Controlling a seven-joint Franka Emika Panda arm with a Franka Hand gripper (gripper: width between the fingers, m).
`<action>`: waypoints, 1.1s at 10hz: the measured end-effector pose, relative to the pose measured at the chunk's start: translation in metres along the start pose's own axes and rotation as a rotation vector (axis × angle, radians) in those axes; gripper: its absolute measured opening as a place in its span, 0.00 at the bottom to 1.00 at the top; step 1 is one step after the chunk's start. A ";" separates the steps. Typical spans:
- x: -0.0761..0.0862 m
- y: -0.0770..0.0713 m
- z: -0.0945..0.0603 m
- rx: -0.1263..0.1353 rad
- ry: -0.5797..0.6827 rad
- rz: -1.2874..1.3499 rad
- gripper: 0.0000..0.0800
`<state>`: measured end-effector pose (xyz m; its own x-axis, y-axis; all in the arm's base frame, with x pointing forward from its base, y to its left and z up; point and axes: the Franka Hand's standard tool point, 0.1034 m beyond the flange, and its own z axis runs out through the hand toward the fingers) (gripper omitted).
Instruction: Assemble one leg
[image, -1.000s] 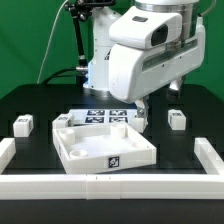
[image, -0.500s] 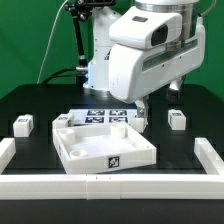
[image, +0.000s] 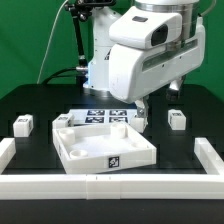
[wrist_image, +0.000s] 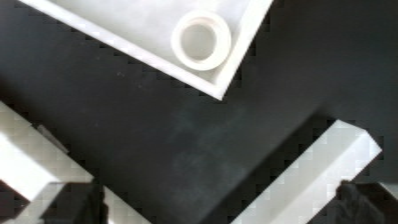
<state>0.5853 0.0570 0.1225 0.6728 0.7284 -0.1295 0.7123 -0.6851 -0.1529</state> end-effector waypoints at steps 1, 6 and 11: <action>-0.004 0.003 0.003 -0.026 0.028 -0.054 0.81; -0.056 0.010 0.041 -0.047 0.051 -0.277 0.81; -0.077 0.004 0.053 -0.136 0.092 -0.521 0.81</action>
Offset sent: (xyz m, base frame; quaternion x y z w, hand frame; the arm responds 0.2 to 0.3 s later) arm -0.0359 -0.0373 -0.0204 -0.0326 0.0437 -0.1912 0.9800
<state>0.5258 -0.0011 0.0799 0.2343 0.9720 0.0169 0.9713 -0.2333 -0.0455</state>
